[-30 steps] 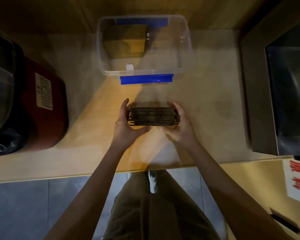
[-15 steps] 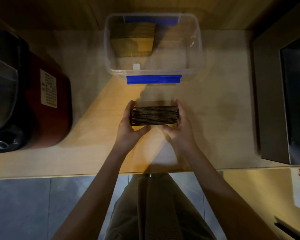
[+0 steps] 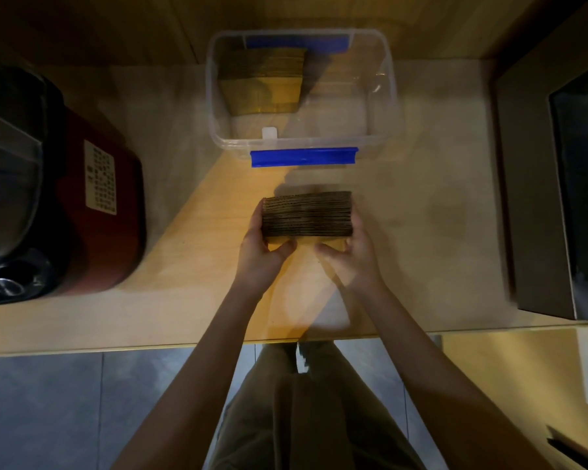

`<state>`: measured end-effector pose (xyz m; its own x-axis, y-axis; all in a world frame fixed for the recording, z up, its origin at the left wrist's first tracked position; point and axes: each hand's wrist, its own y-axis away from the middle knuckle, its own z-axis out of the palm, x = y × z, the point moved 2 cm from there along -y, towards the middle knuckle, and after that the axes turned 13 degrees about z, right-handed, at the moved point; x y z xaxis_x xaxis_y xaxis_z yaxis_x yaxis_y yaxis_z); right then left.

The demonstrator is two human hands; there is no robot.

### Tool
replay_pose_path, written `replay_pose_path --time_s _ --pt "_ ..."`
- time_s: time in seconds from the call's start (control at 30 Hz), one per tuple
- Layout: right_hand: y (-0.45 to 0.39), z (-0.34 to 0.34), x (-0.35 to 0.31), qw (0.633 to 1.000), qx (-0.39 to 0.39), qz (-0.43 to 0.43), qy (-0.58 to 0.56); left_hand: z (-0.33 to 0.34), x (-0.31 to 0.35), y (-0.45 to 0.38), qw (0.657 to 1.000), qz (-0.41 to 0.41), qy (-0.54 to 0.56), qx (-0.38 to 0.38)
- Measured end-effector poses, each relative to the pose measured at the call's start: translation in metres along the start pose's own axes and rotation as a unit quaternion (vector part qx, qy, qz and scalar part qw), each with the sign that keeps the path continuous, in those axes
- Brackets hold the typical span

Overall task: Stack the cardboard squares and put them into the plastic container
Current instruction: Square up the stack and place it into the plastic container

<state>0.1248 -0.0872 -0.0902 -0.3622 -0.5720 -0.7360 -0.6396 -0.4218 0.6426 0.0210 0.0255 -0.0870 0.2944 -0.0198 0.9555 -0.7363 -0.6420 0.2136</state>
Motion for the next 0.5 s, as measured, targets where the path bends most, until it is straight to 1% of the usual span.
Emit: replay_pose_path --time_s 0.1,0.23,0.4,0.5 --pt "-0.0001 0.0008 -0.0003 1.0 0.004 -0.003 -0.015 0.0016 -0.0001 0.0003 1.0 -0.003 -0.001 0.003" --pt "0.0011 -0.0008 0.004 1.0 0.009 -0.002 -0.027 -0.0026 -0.0058 0.0055 0.999 0.016 -0.025 0.016" --pt "-0.0002 -0.0053 0.0003 0.999 0.008 -0.035 0.005 -0.0027 -0.0064 0.0041 0.997 0.037 -0.064 0.018" --pt "0.0012 -0.0032 0.002 0.998 0.037 -0.043 0.024 -0.0017 -0.0045 0.0055 0.994 0.048 -0.092 0.022"
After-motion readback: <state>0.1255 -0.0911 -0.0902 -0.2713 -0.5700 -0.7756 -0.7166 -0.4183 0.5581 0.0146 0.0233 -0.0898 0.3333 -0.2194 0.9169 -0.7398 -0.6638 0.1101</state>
